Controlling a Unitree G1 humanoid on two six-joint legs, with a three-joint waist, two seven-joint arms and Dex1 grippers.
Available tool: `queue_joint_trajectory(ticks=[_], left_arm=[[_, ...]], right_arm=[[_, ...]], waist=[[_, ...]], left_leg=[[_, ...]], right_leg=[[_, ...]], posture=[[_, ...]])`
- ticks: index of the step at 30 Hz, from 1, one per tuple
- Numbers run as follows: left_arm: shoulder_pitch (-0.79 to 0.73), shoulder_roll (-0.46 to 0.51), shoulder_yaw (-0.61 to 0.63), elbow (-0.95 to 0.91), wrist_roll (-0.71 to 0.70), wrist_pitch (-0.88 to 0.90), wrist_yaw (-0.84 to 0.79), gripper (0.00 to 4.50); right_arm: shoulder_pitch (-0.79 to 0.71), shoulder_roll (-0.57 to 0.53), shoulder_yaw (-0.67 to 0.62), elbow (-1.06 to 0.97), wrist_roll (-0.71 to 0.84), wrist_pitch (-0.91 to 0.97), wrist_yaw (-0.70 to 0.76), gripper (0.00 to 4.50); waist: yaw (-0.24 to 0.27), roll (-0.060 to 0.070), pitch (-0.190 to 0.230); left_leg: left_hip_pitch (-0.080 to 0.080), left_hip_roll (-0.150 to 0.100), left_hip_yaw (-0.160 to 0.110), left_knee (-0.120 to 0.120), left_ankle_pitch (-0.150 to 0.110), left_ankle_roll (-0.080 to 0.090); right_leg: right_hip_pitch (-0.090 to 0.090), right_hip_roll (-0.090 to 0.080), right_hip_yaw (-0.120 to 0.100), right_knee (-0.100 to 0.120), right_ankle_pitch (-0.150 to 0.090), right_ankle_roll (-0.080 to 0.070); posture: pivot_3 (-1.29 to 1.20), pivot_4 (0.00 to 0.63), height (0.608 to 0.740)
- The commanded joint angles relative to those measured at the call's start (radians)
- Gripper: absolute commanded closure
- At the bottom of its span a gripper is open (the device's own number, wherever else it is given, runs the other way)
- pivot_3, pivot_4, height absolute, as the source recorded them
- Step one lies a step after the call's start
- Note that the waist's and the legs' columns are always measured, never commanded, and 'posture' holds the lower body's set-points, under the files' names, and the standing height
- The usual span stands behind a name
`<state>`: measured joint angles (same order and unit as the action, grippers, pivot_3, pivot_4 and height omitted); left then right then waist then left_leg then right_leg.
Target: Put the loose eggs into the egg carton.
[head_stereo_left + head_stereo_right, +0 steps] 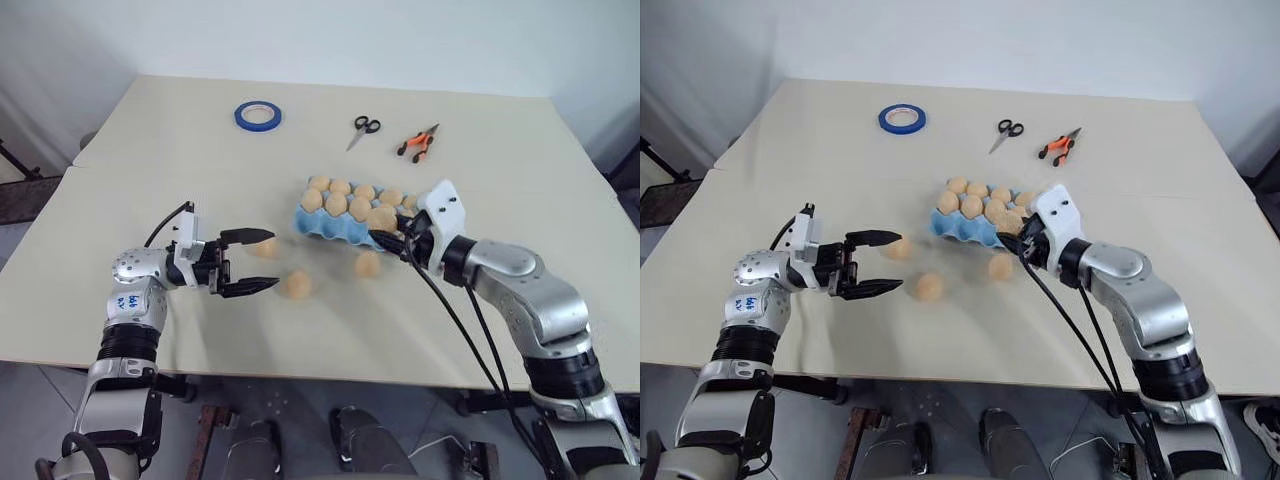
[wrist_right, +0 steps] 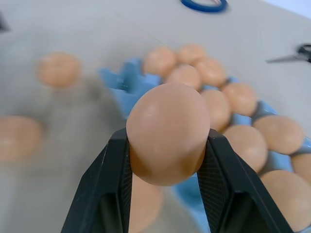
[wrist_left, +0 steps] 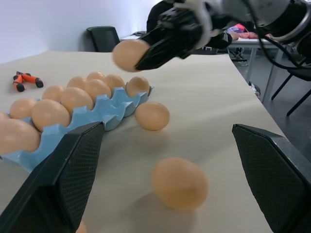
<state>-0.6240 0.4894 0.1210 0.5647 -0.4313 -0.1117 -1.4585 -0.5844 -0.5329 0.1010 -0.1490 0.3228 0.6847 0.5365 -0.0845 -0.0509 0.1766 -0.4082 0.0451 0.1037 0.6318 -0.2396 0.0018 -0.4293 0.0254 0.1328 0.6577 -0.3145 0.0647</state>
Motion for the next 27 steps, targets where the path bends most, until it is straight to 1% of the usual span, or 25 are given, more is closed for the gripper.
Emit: queue_joint_trajectory(ticks=[1,4,7,11,15,16,22,27], left_arm=[[-0.017,0.002,0.021,-0.015,-0.011,-0.016,0.025,0.00],[-0.015,0.004,0.021,-0.023,-0.014,-0.014,0.032,0.00],[-0.014,0.007,0.027,-0.031,-0.017,-0.012,0.040,0.00],[-0.013,0.009,0.031,-0.033,-0.017,-0.012,0.045,0.00],[-0.011,0.006,0.032,-0.035,-0.014,-0.013,0.050,0.00],[-0.012,0.005,0.031,-0.034,-0.014,-0.014,0.051,0.00],[-0.029,0.004,0.029,-0.016,-0.011,-0.018,0.050,0.00],[-0.038,0.003,0.028,-0.004,-0.008,-0.021,0.048,0.00]], right_arm=[[-0.056,0.004,0.025,0.122,-0.079,-0.095,0.014,2.96],[-0.076,0.006,0.042,0.185,-0.111,-0.130,0.038,2.96],[-0.083,0.007,0.047,0.196,-0.121,-0.137,0.062,2.96],[-0.076,0.010,0.042,0.179,-0.126,-0.127,0.081,1.71],[-0.068,0.012,0.038,0.186,-0.145,-0.134,0.075,0.25],[-0.068,0.013,0.036,0.185,-0.149,-0.133,0.073,0.03],[-0.071,-0.009,0.013,0.131,-0.138,-0.116,0.094,0.03],[-0.050,-0.027,-0.024,0.029,-0.089,-0.076,0.127,0.03]], waist=[[0.000,0.000,0.000],[0.000,0.000,0.000],[-0.003,0.000,0.000],[-0.003,0.000,0.000],[-0.002,0.000,0.000],[-0.002,0.000,0.000],[-0.003,0.001,0.000],[-0.001,0.001,0.000]], left_leg=[[0.000,0.000,0.000,0.000,0.000,0.000],[0.000,0.000,0.000,-0.001,0.000,0.000],[0.000,0.000,0.000,-0.001,0.000,0.000],[0.000,0.000,0.000,0.000,0.000,0.000],[0.000,0.000,0.000,0.001,0.000,0.000],[0.000,0.000,0.000,0.001,0.000,0.000],[0.000,0.000,0.000,0.000,0.000,0.000],[0.000,0.000,-0.001,0.000,0.000,0.000]], right_leg=[[0.000,0.000,0.000,0.000,0.000,0.000],[-0.001,0.000,0.000,0.000,0.000,0.000],[-0.001,0.000,0.000,0.000,0.000,0.000],[0.000,0.000,-0.001,0.001,0.000,0.000],[0.000,0.000,-0.001,0.002,0.000,0.000],[0.000,0.000,-0.001,0.002,0.000,0.000],[0.000,0.000,-0.001,0.002,0.000,0.000],[0.000,0.000,-0.001,0.002,0.000,0.000]], posture=[[0.00,0.150,0.740],[0.00,0.150,0.740],[0.00,0.150,0.740],[0.00,0.150,0.740],[0.00,0.150,0.740],[0.00,0.150,0.740],[0.00,0.150,0.740],[0.00,0.150,0.740]])
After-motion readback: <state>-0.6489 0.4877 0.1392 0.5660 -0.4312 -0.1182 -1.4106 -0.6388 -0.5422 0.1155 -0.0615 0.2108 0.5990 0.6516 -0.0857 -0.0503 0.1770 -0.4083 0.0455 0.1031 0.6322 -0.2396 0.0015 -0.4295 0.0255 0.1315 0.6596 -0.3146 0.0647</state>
